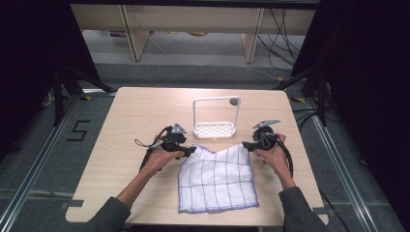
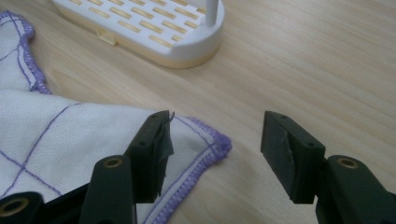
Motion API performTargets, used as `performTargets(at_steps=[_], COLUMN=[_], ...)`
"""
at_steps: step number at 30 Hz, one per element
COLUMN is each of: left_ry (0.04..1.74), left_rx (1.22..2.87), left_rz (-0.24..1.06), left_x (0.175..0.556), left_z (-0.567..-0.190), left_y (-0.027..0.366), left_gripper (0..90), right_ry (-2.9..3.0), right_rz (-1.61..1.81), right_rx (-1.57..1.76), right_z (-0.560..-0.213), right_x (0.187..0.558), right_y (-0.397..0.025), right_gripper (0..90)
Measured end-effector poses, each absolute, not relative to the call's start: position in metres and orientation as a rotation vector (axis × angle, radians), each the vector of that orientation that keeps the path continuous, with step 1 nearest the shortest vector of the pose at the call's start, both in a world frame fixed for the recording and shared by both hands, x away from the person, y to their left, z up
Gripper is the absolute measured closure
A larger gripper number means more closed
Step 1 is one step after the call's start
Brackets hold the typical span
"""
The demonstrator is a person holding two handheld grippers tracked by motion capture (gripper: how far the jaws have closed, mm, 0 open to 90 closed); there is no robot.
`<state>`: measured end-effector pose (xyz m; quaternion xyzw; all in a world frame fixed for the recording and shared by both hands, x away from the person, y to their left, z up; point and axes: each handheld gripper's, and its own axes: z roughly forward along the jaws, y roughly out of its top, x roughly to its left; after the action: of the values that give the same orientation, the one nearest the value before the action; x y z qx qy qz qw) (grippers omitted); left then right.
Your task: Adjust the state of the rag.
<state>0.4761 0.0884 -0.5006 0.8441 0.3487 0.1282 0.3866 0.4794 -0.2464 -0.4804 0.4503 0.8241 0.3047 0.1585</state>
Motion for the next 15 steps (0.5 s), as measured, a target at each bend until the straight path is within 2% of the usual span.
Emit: performTargets(at_steps=[9, 13, 15], left_ry=[0.804, 0.778, 0.755], left_rx=[2.223, 2.244, 2.246], left_rz=[0.377, 0.368, 0.359], left_x=[0.484, 0.485, 0.485], left_z=[-0.506, -0.51, -0.51], left_y=[0.067, 0.066, 0.066], left_gripper=[43.0, 50.4, 57.0], right_ry=[2.348, 2.336, 2.346], right_rz=[0.881, 0.89, 0.866], right_rx=[1.287, 1.32, 1.294], right_z=[-0.479, -0.482, -0.486], right_x=[0.48, 0.481, 0.484], right_y=[-0.25, -0.248, -0.248], right_gripper=[43.7, 44.1, 44.0])
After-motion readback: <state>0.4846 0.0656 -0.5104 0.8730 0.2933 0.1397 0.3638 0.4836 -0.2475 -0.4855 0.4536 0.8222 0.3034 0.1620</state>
